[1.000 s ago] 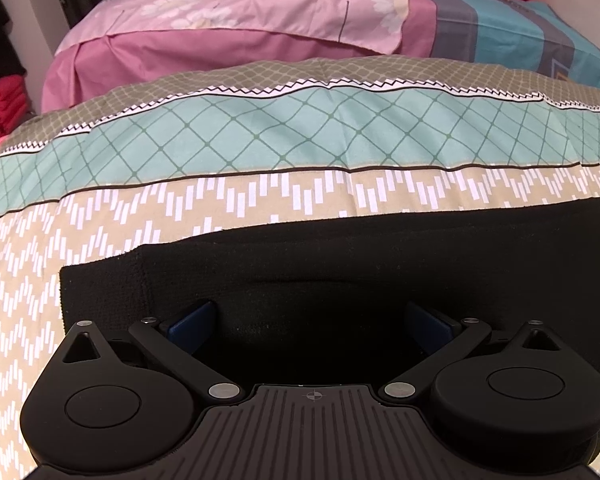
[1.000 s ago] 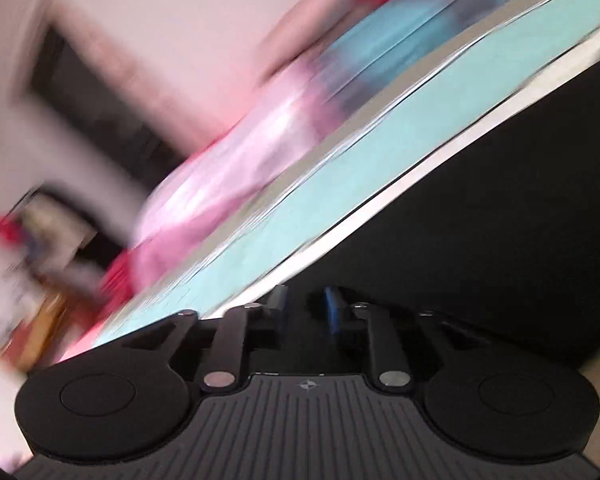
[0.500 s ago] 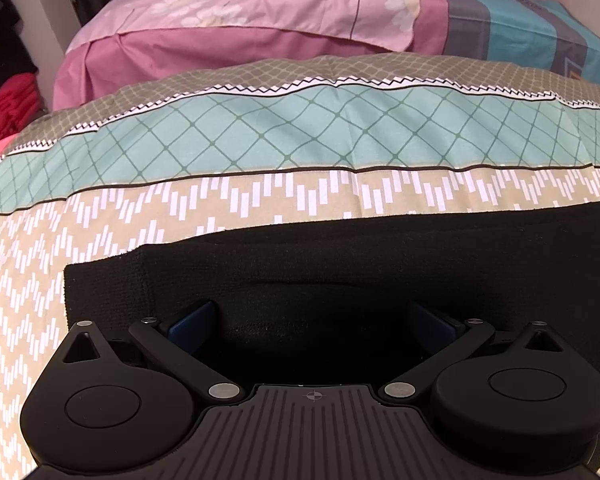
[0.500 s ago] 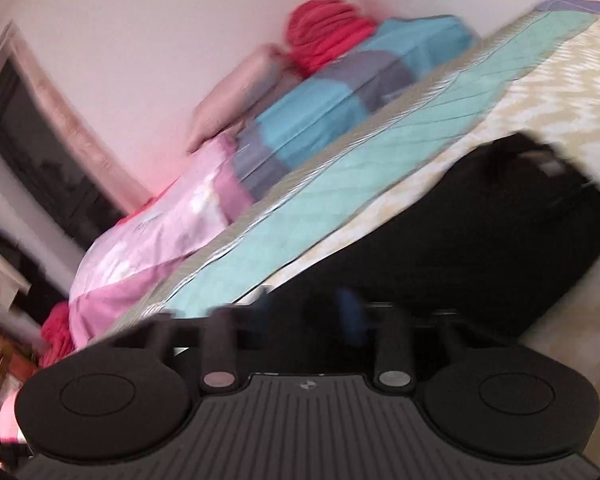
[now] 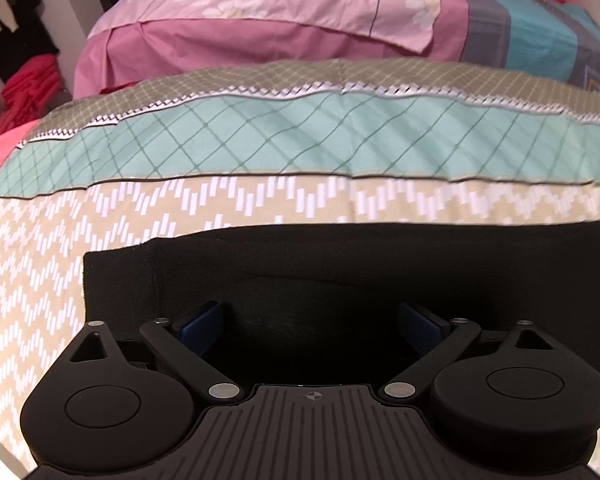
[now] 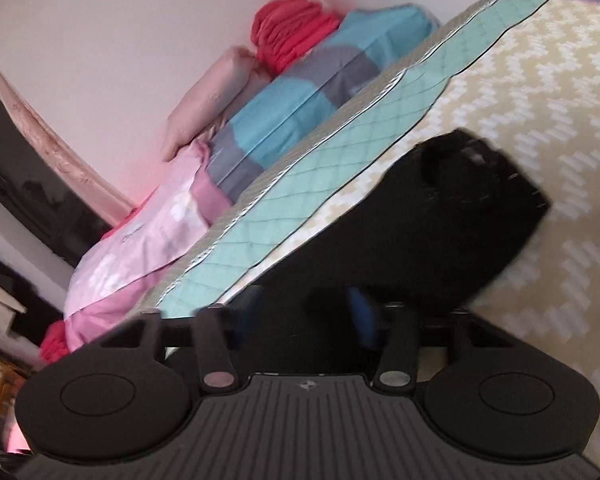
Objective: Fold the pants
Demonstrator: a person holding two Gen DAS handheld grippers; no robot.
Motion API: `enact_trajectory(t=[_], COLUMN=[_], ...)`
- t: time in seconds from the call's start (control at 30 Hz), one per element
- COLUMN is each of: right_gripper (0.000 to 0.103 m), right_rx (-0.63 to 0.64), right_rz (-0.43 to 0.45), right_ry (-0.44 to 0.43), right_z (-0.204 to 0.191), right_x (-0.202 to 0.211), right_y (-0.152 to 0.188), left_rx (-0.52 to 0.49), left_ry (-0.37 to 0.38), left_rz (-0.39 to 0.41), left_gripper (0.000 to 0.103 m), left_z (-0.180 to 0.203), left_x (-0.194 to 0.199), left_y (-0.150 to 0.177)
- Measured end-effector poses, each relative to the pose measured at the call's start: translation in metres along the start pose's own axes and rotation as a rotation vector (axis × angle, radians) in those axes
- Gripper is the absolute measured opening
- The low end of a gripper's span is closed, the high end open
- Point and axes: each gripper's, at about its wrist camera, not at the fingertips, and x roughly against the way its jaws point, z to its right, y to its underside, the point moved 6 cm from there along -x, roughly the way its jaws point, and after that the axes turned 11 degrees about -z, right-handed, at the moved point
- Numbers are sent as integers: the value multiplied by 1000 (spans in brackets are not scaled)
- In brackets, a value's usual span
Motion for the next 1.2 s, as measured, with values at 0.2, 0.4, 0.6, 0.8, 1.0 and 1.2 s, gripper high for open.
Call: enact_trajectory(t=[0.2,0.4,0.6,0.8,1.0,1.2], right_gripper=[36,64,44,62,61,64], right_rx=[-145,128,80,218,376,477], right_rz=[179,-8,85,43,-101,7], right_ry=[194,78,326,249,267,389], right_z=[10,-53,-33,-77,-99,-142], right_x=[27,0,8,14,-3,16], right_y=[-26,16,-9,21,67,77], left_rx=[-33,-55,-88,-72,-102,-110], left_ry=[75,88,63,64,-3,-67], left_rz=[51,4,13,24,4,8], left_gripper=[103,103,103,103,103,103], left_z=[27,57,58,57,67,69], left_x=[16,-12,-16,2,1,5], left_y=[-4,-4,0,1,9,12])
